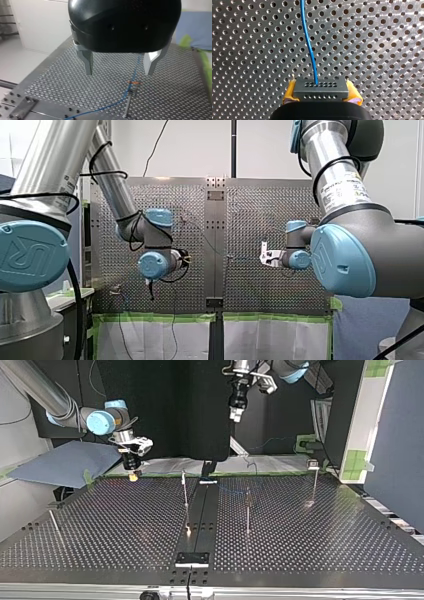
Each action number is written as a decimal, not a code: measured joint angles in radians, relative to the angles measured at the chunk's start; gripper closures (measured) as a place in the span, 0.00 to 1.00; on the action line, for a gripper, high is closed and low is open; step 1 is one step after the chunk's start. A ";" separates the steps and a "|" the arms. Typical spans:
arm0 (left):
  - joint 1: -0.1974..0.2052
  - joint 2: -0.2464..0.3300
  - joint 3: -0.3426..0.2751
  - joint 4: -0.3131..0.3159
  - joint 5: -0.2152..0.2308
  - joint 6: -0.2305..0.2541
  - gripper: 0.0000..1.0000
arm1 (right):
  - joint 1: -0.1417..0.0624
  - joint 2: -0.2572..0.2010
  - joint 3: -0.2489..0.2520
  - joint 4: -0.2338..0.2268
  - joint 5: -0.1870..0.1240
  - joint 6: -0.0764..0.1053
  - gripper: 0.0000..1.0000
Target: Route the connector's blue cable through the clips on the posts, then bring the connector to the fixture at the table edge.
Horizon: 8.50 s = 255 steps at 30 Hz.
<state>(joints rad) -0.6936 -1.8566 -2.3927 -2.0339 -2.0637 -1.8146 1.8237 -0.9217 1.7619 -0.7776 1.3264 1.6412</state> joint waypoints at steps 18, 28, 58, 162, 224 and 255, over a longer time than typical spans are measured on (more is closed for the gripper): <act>0.051 0.000 -0.150 0.057 0.013 0.073 0.00 | -0.008 -0.002 -0.029 0.040 0.004 -0.002 1.00; 0.060 0.000 -0.162 0.069 0.009 0.117 0.00 | -0.023 -0.031 -0.050 0.123 0.023 -0.007 1.00; 0.061 0.000 -0.163 0.122 0.005 0.144 0.00 | -0.130 -0.249 -0.079 0.201 0.118 -0.003 1.00; 0.073 0.000 -0.121 0.025 -0.025 0.144 0.00 | -0.342 -0.178 -0.240 0.320 -0.228 -0.063 1.00; 0.078 0.000 -0.118 0.013 -0.022 0.146 0.00 | -0.343 -0.158 -0.248 0.277 -0.255 -0.056 1.00; 0.078 0.000 -0.112 0.006 -0.023 0.147 0.00 | -0.338 -0.158 -0.249 0.271 -0.240 -0.060 0.01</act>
<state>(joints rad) -0.6155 -1.8566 -2.5046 -2.0276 -2.0871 -1.6678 1.4856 -1.0795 1.5133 -0.5068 1.0863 1.5809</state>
